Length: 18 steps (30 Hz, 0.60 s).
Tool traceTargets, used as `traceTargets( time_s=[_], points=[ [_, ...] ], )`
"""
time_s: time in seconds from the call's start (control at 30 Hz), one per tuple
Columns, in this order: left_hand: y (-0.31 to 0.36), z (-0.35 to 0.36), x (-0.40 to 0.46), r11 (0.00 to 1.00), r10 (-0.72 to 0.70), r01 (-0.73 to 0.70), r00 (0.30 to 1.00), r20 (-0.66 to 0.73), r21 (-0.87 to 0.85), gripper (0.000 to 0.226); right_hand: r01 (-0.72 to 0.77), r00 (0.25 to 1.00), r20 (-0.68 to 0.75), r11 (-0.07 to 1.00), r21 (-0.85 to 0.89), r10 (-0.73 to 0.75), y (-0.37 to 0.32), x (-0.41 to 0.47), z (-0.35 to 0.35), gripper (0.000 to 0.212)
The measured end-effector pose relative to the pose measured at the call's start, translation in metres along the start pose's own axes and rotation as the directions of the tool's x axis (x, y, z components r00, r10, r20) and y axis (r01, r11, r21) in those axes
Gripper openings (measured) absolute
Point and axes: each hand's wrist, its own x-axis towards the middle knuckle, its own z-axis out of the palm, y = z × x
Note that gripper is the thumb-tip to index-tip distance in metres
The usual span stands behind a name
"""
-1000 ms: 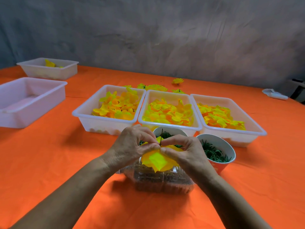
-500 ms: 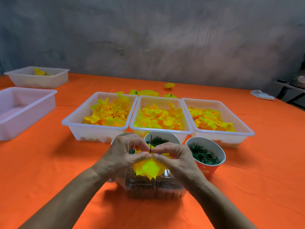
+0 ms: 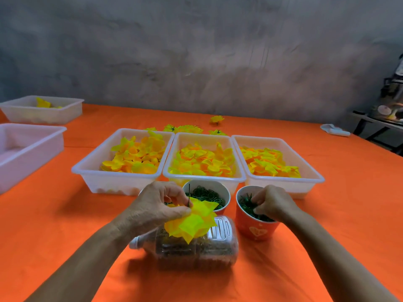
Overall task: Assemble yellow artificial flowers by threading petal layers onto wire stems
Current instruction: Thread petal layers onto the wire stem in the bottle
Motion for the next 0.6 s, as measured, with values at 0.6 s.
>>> traceTargets(
  time_s=[0.6],
  points=[
    [0.003, -0.002, 0.001, 0.999, -0.037, 0.037, 0.998, 0.046, -0.017, 0.010, 0.144, 0.970, -0.211, 0.985, 0.092, -0.122, -0.003, -0.005, -0.006, 0.004]
  ],
)
